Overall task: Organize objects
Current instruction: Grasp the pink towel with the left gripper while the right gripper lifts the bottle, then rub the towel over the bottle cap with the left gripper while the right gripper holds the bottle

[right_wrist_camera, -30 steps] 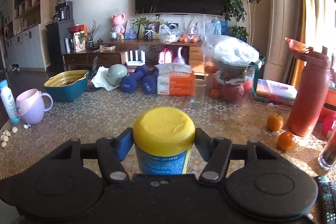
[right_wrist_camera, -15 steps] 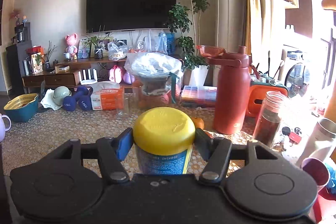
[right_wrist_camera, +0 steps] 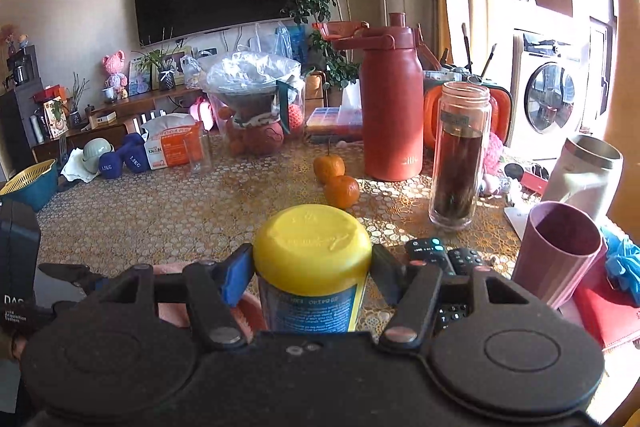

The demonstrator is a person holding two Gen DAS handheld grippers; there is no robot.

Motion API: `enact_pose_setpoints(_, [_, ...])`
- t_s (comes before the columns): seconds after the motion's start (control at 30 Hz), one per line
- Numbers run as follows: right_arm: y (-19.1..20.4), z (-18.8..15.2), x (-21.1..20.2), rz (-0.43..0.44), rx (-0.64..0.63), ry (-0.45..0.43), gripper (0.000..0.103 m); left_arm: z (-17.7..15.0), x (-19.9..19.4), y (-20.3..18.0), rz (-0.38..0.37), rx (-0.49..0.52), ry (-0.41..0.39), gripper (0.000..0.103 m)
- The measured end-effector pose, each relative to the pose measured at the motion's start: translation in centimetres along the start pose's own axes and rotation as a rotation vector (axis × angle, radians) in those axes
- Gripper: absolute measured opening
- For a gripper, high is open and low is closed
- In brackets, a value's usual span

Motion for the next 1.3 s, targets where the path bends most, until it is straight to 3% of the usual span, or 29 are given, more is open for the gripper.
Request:
enact_pose_setpoints(0.07, [-0.2, -0.5, -0.2, -0.009, 0.001, 0.008, 0.062, 0.0, -0.4, -0.5, -0.014, -0.009, -0.019, 0.071])
enact_pose_setpoints(0.23, [-0.4, -1.7, -0.2, -0.033, 0.029, 0.028, 0.062, -0.1, -1.7, -1.0, -0.018, 0.007, -0.053, 0.053])
enact_pose_setpoints(0.4, [1.1, -2.1, 0.3, -0.004, 0.062, 0.038, 0.061, 0.0, -4.1, 0.8, -0.024, -0.016, -0.099, 0.052])
enact_pose_setpoints(0.6, [5.2, -2.0, 1.4, 0.076, 0.016, 0.031, 0.062, 0.4, -8.9, 4.7, -0.067, -0.068, -0.169, 0.051])
enact_pose_setpoints(0.77, [9.9, -2.2, 2.3, 0.169, -0.091, 0.02, 0.062, 2.4, -13.8, 7.6, -0.099, -0.094, -0.258, 0.051])
enact_pose_setpoints(0.9, [13.7, -2.8, 3.1, 0.181, -0.211, 0.031, 0.062, 4.4, -16.8, 8.4, -0.142, -0.09, -0.31, 0.051])
enact_pose_setpoints(1.07, [17.0, -2.6, 4.0, 0.18, -0.315, 0.024, 0.061, 4.6, -15.5, 5.8, -0.137, 0.026, -0.267, 0.051])
enact_pose_setpoints(1.3, [18.6, -2.2, 4.0, 0.199, -0.349, 0.014, 0.061, 4.4, -12.8, 4.6, -0.025, 0.13, -0.272, 0.051])
Point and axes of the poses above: each gripper's, at about its wrist camera, not at the fingertips, and x roughly the way its jaws point, y to its left, z to its top, the point moved 8 cm from there along x, roughly the way its jaws point, and after that the axes turned 4 degrees about z, right-handed, at the moved point
